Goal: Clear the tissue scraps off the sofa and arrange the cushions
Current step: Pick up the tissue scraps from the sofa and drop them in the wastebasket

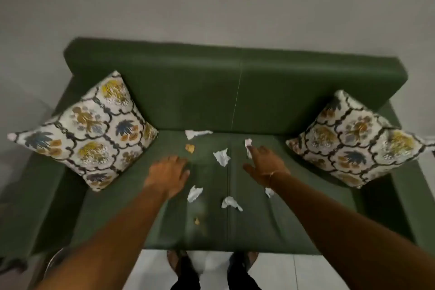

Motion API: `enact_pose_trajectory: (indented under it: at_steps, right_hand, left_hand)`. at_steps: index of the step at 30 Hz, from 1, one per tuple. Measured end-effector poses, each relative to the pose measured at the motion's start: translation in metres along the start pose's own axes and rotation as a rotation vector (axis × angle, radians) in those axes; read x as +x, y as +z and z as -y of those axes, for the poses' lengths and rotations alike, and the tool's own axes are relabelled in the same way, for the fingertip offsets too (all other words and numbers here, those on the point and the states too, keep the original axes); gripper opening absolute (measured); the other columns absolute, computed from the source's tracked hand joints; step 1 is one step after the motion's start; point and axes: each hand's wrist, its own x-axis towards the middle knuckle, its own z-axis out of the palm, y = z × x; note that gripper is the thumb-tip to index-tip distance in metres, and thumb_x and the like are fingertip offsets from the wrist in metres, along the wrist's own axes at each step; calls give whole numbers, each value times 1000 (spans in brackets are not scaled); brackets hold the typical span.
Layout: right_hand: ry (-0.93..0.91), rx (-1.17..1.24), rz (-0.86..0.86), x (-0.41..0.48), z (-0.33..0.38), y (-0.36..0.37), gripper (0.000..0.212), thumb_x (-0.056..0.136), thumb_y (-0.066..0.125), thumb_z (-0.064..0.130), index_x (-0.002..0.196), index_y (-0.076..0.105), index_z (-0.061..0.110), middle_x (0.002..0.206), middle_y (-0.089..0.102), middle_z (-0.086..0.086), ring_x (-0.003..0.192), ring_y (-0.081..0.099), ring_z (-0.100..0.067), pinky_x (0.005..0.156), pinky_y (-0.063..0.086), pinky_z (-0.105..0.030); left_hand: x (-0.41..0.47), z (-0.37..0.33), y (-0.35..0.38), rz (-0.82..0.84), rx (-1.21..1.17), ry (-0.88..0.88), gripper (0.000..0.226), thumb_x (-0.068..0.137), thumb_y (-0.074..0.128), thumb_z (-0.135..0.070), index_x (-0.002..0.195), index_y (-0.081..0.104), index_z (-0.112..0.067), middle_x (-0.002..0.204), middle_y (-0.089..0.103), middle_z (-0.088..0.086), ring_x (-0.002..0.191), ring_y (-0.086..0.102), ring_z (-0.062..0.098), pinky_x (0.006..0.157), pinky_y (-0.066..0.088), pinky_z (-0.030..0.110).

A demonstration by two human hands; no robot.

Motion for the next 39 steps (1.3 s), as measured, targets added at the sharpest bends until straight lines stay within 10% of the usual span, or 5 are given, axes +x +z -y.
enact_pose_trajectory:
  at_steps: [13, 19, 23, 29, 39]
  right_hand:
    - [3, 71, 207, 45, -36, 287, 63, 89, 59, 38, 144, 27, 37, 144, 42, -6, 123, 49, -32, 96, 51, -48]
    - [-44, -25, 39, 53, -43, 311, 41, 87, 64, 28, 127, 56, 31, 122, 58, -5, 109, 58, -29, 91, 52, -42]
    - [-11, 128, -13, 48, -51, 298, 17, 87, 61, 32, 101, 71, 33, 109, 69, 5, 101, 64, -21, 81, 53, -33]
    - [259, 232, -463, 41, -110, 248, 13, 79, 74, 18, 89, 78, 25, 106, 72, -5, 100, 61, -31, 84, 50, -37]
    - [257, 160, -141, 84, -165, 252, 25, 84, 70, 21, 108, 72, 27, 144, 48, -7, 130, 43, -29, 105, 43, -41]
  left_hand:
    - [-8, 14, 292, 263, 47, -31, 52, 90, 51, -42, 140, 40, -30, 144, 47, 3, 114, 60, 25, 91, 52, 37]
    - [-2, 22, 310, 88, 89, 40, 37, 61, 84, -23, 96, 74, -25, 94, 75, 1, 67, 72, 18, 48, 54, 24]
    - [3, 17, 305, -37, 34, 91, 31, 79, 49, -39, 90, 75, -28, 93, 73, 0, 72, 71, 20, 53, 54, 25]
    - [34, -8, 260, -237, -94, -44, 19, 79, 60, -41, 87, 74, -31, 108, 59, -1, 94, 52, 24, 73, 52, 38]
    - [81, -7, 264, -53, -282, -397, 16, 82, 71, -30, 95, 78, -25, 120, 61, 8, 108, 59, 36, 92, 49, 40]
